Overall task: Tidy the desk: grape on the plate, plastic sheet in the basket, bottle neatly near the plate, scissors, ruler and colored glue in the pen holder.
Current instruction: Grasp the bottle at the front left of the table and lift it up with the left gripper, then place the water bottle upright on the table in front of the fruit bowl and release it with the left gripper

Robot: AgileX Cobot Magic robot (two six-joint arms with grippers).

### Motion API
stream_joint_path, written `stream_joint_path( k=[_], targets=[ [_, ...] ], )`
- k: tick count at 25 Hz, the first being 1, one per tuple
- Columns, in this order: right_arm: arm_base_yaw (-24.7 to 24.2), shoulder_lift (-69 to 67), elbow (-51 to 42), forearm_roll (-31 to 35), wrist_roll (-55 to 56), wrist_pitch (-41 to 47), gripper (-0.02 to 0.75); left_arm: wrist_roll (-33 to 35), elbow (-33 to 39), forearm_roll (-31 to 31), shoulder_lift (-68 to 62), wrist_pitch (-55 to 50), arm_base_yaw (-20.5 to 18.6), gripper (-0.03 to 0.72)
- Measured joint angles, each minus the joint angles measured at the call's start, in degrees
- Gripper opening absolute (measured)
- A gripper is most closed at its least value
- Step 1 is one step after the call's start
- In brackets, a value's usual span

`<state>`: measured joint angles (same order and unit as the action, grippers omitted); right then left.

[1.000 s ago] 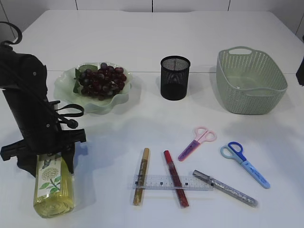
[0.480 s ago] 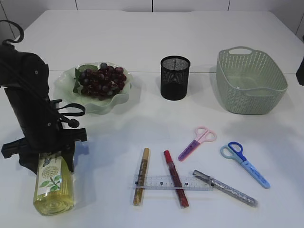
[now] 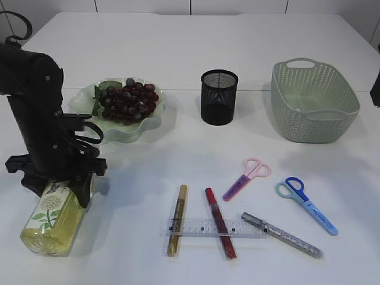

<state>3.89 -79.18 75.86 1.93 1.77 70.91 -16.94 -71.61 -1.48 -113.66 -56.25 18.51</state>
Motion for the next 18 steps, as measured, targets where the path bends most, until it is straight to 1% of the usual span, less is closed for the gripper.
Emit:
stream_joint_path(
  k=[4, 7, 14, 18],
  targets=[
    [0.0, 0.0, 0.0, 0.0, 0.0, 0.0, 0.586, 5.0, 0.2, 0.9, 3.9, -0.2, 0.0, 0.434],
    [0.0, 0.0, 0.0, 0.0, 0.0, 0.0, 0.586, 6.2, 1.8, 1.5, 8.1, 2.1, 0.0, 0.432],
    [0.0, 0.0, 0.0, 0.0, 0.0, 0.0, 0.585, 8.7, 10.5, 1.1, 20.5, 12.8, 0.1, 0.432],
    [0.0, 0.0, 0.0, 0.0, 0.0, 0.0, 0.585, 9.3, 17.7, 1.0, 27.5, 22.5, 1.4, 0.432]
  ],
)
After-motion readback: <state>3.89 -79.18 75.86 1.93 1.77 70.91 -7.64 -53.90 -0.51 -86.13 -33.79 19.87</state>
